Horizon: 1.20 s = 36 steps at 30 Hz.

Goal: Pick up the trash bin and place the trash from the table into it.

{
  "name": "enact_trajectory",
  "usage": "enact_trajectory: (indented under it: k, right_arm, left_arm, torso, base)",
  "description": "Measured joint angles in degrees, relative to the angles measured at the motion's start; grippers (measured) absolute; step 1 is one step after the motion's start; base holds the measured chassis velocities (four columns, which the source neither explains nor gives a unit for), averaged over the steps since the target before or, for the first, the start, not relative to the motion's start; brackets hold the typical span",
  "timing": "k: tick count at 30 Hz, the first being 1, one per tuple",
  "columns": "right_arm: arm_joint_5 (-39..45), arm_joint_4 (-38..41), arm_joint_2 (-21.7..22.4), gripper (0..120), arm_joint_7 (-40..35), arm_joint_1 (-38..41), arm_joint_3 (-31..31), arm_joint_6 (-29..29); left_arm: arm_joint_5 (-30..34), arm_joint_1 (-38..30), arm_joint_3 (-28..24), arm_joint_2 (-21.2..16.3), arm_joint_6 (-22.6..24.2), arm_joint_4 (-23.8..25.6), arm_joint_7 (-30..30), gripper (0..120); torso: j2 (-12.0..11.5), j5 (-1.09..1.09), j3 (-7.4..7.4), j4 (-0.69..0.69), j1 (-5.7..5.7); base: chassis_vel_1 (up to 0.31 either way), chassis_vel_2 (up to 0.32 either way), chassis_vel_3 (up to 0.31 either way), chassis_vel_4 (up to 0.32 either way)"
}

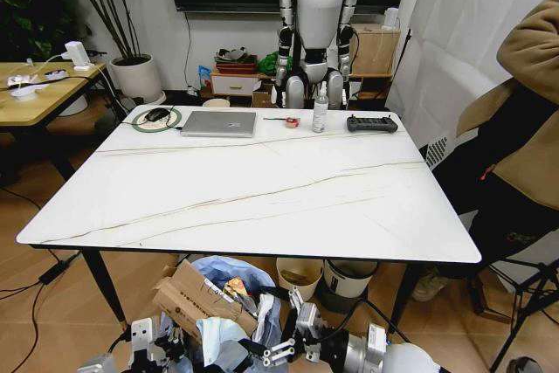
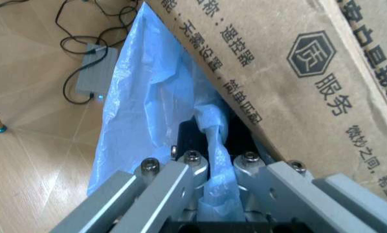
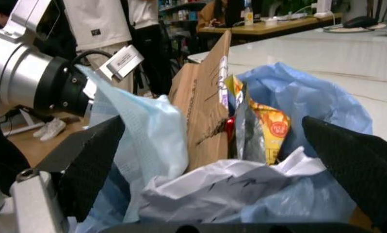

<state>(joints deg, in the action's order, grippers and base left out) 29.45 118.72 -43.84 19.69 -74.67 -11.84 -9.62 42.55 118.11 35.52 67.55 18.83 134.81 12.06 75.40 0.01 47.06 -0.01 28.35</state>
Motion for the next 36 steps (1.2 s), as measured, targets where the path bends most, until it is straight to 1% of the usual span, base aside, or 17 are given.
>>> enact_trajectory:
  k: [6, 11, 12, 13, 15, 18, 20, 21, 24, 26, 27, 28, 30, 32, 33, 34, 36]
  right_arm:
    - [0.0, 0.8, 2.1, 100, -0.1, -1.4, 0.9, 0.0]
    - [0.0, 2.2, 4.5, 100, -0.1, -3.6, 3.3, -0.3]
    - [0.0, 2.9, 5.4, 100, -0.1, -5.0, 4.5, -0.4]
    - [0.0, 2.9, 5.4, 100, -0.1, -5.0, 4.5, -0.4]
    - [0.0, 3.6, 6.3, 100, 0.0, -6.8, 6.3, -0.6]
    - [-0.3, 4.9, 8.5, 100, -0.2, -10.9, 11.0, -1.2]
    - [-0.2, 6.2, 9.7, 100, -1.8, -13.1, 13.8, -1.5]
    - [-0.2, 6.2, 9.7, 100, -1.8, -13.1, 13.8, -1.5]
    - [0.7, 8.3, 10.8, 100, -7.8, -18.5, 19.6, -2.2]
    - [1.2, 8.4, 10.3, 100, -9.8, -21.1, 22.8, -2.4]
    - [1.3, 8.3, 9.2, 100, -11.5, -22.9, 25.6, -2.4]
    - [1.3, 8.3, 9.2, 100, -11.5, -22.9, 25.6, -2.4]
    - [1.5, 7.6, 7.5, 100, -13.3, -24.9, 29.1, -2.6]
    - [1.6, 5.7, 4.8, 100, -13.0, -27.1, 33.4, -3.8]
    - [1.4, 5.1, 3.9, 100, -12.8, -27.5, 34.6, -4.1]
    - [1.1, 4.2, 2.2, 100, -12.7, -27.9, 36.1, -4.3]
    - [1.0, 3.9, 1.6, 100, -12.7, -27.9, 36.5, -4.3]
  left_arm:
    - [0.5, -0.5, 0.0, -0.1, 0.0, -0.3, 0.1, 0]
    - [1.0, -0.8, 0.2, -0.5, 0.1, -0.6, 0.2, 0]
    - [1.0, -0.9, 0.2, -0.5, 0.1, -0.7, 0.2, 0]
    - [1.0, -0.9, 0.2, -0.5, 0.1, -0.7, 0.2, 0]
    - [1.0, -0.9, 0.2, -0.5, 0.1, -0.8, 0.2, 0]
    - [1.0, -1.0, 0.1, -0.7, 0.1, -0.8, 0.2, 0]
    - [1.1, -1.1, 0.1, -0.9, 0.1, -0.8, 0.2, 0]
    - [1.1, -1.1, 0.1, -0.9, 0.1, -0.8, 0.2, 0]
    - [1.3, -1.4, 0.0, -1.0, 0.1, -0.9, 0.2, 0]
    - [1.4, -1.7, 0.0, -1.2, 0.1, -1.0, 0.2, 0]
    - [1.5, -2.0, -0.1, -1.4, 0.1, -1.2, 0.2, 0]
    - [1.5, -2.0, -0.1, -1.4, 0.1, -1.2, 0.2, 0]
    - [1.8, -2.5, -0.4, -1.7, 0.1, -1.5, 0.3, 0]
    - [2.0, -3.2, -0.9, -2.1, 0.1, -1.9, 0.3, 0]
    - [2.1, -3.4, -1.0, -2.1, 0.1, -2.0, 0.3, 0]
    - [2.1, -3.5, -1.1, -2.1, 0.1, -2.1, 0.3, 0]
    - [2.0, -3.5, -1.2, -2.0, 0.1, -2.2, 0.3, 0]
  torso:
    - [0.0, 0.0, 0.0, 0.0, 0.0]
    - [0.0, 0.01, 0.0, 0.01, 0.01]
    - [0.0, -0.01, 0.0, 0.0, 0.01]
    - [0.0, -0.01, 0.0, 0.0, 0.01]
    - [0.0, 0.0, 0.0, 0.0, 0.01]
    - [0.0, 0.0, 0.0, 0.0, 0.01]
    - [0.0, 0.0, 0.0, 0.01, 0.01]
    - [0.0, 0.0, 0.0, 0.01, 0.01]
    - [0.0, -0.02, 0.0, 0.01, 0.01]
    - [0.0, -0.02, 0.0, 0.01, 0.01]
    - [0.0, 0.01, 0.0, -0.01, 0.01]
    - [0.0, 0.01, 0.0, -0.01, 0.01]
    - [0.0, -0.01, 0.0, 0.0, 0.01]
    - [0.0, 0.0, 0.0, 0.0, 0.01]
    - [0.0, 0.0, 0.0, 0.0, 0.01]
    - [0.0, -0.02, 0.0, -0.01, 0.01]
    - [0.0, -0.01, 0.0, -0.01, 0.01]
  base:
    - [0.0, 0.0, 0.0, 0.0]
    - [0.0, 0.0, 0.0, 0.0]
    - [0.0, 0.0, 0.0, 0.0]
    - [0.0, 0.0, 0.0, 0.0]
    - [0.0, 0.0, 0.0, 0.0]
    - [0.0, 0.0, 0.0, 0.0]
    - [0.0, 0.0, 0.0, 0.0]
    - [0.0, 0.0, 0.0, 0.0]
    - [0.0, 0.0, 0.0, 0.0]
    - [0.0, 0.0, 0.0, 0.0]
    - [0.0, 0.0, 0.0, 0.0]
    - [0.0, 0.0, 0.0, 0.0]
    - [0.0, 0.0, 0.0, 0.0]
    - [0.0, 0.0, 0.0, 0.0]
    - [0.0, 0.0, 0.0, 0.0]
    - [0.0, 0.0, 0.0, 0.0]
    - [0.0, 0.0, 0.0, 0.0]
